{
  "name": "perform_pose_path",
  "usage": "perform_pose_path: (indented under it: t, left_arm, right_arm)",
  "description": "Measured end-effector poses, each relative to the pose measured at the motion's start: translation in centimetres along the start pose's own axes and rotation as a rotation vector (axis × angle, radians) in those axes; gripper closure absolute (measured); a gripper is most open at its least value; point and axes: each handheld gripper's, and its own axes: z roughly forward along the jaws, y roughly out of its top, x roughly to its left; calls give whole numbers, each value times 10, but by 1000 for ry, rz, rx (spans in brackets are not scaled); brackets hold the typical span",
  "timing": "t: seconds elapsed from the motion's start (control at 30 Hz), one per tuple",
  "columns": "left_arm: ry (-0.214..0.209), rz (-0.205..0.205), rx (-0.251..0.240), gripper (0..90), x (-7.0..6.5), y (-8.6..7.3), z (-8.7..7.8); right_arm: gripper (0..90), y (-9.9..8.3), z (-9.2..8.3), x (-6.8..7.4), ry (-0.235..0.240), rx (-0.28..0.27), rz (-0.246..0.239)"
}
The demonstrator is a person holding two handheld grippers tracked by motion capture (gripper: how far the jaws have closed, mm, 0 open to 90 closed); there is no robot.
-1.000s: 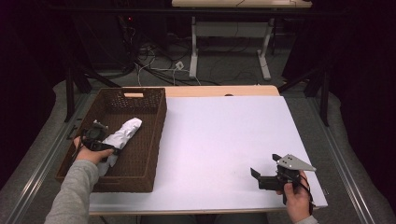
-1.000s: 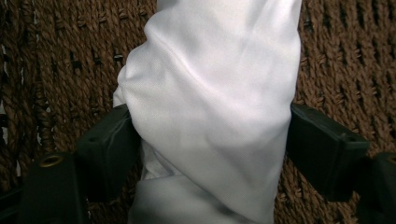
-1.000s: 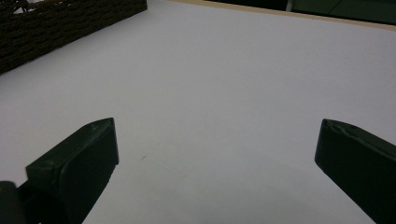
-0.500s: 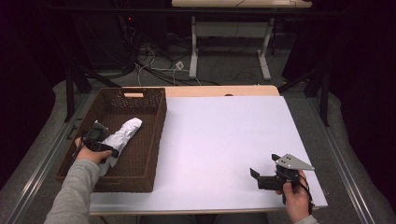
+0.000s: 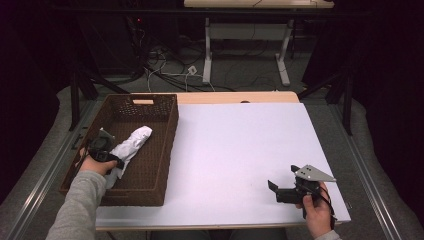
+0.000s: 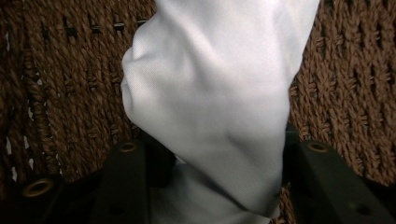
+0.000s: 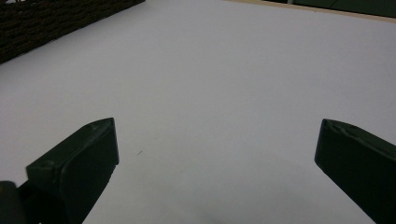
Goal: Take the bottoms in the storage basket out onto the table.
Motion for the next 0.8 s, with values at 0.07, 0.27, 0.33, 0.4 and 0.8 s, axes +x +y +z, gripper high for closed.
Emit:
perform_pose_path:
  t: [0.07,0.27,0.33,0.4,0.8]
  left_arm:
    - [-10,-10,-6,600,1,0,-1]
    - [-29,-16,-27,665,1,0,-6]
    - [-38,-17,-39,676,1,-1,-7]
    - [-49,-20,-57,679,0,-1,-9]
    - [-79,-21,-165,683,3,-7,-22]
  right_arm:
    - [0,0,0,0,6,2,1]
    - [0,0,0,0,9,5,-1]
    - [0,0,0,0,9,4,-2]
    - [0,0,0,0,8,6,-2]
    - [0,0,1,0,7,6,-5]
